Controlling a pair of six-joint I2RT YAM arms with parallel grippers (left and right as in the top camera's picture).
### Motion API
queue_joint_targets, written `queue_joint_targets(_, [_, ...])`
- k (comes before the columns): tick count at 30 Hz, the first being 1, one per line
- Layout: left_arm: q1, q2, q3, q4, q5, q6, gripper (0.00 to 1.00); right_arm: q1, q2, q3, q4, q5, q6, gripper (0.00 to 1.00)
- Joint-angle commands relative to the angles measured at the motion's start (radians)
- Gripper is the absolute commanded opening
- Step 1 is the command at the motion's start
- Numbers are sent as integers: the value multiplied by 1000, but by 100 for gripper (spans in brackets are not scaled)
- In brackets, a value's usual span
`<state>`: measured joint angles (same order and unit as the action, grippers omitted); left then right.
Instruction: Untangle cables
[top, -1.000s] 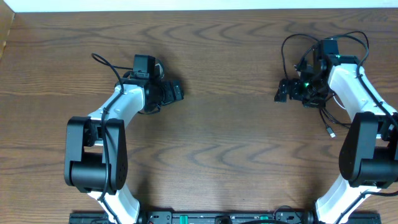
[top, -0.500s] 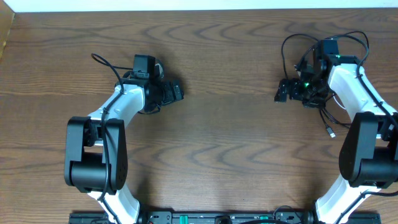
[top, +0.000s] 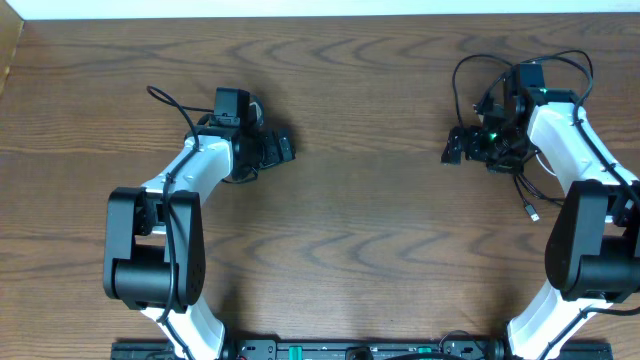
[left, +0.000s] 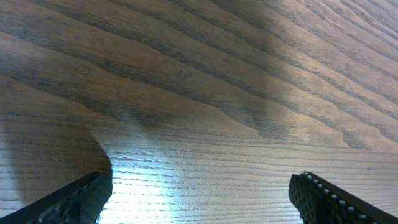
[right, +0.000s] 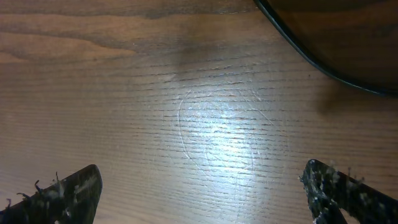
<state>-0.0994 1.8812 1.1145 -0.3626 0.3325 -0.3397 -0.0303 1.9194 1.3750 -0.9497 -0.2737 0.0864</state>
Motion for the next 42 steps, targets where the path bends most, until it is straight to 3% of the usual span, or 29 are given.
queue_joint_targets(1, [9,64,-43,-27,-57,-13,98,5,-2,-2,-1,-10,-13,99])
queue_joint_targets(20, [9,64,-43,-29,-57,-13,98,6,-296,-3,-1,-10,-13,99])
queue_joint_targets(42, [9,64,-43,-26,-57,-21,98,5,-996,-112,-21,47,-24,99])
